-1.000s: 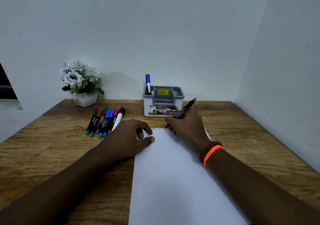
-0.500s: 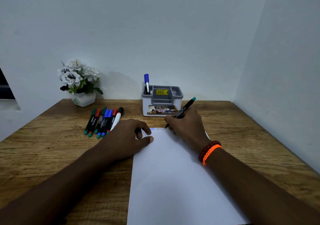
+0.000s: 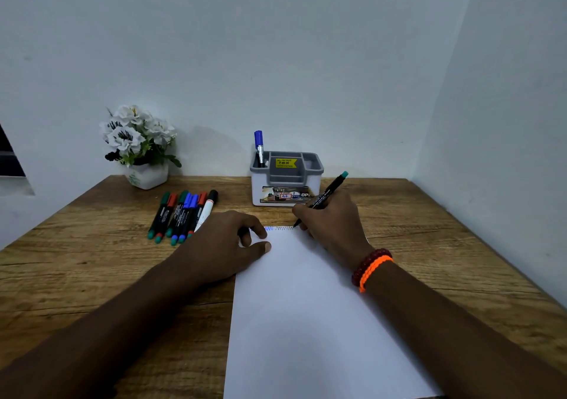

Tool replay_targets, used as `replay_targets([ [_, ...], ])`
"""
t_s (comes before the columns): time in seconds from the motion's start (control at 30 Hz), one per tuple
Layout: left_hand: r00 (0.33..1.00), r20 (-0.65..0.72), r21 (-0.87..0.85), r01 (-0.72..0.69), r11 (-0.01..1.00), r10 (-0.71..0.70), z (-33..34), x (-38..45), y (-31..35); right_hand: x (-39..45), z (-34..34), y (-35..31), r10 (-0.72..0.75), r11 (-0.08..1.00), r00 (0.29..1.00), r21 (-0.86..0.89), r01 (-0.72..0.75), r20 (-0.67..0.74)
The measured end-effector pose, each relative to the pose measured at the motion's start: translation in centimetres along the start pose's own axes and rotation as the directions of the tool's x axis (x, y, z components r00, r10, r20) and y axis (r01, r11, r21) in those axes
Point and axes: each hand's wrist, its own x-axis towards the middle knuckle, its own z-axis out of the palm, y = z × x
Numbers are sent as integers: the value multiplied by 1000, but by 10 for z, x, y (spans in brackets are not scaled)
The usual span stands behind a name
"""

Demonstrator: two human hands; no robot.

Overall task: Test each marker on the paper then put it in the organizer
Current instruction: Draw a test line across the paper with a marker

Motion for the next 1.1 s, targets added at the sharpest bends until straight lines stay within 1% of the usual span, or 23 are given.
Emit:
replay_targets([
  [0.13,1000,-18,-14,-1,1000,1,0,-1,0,0,-2,1,-3,1000,1000,-11,3,-1],
  [0.47,1000,-5,-11,3,1000,-3,0,0,1,0,-3,2,3,1000,1000,2,-3,-12],
  [1.1,1000,9,1,12,1000,-12,-1,1,2,2,-5,4,27,999,999,-34,-27,-24],
])
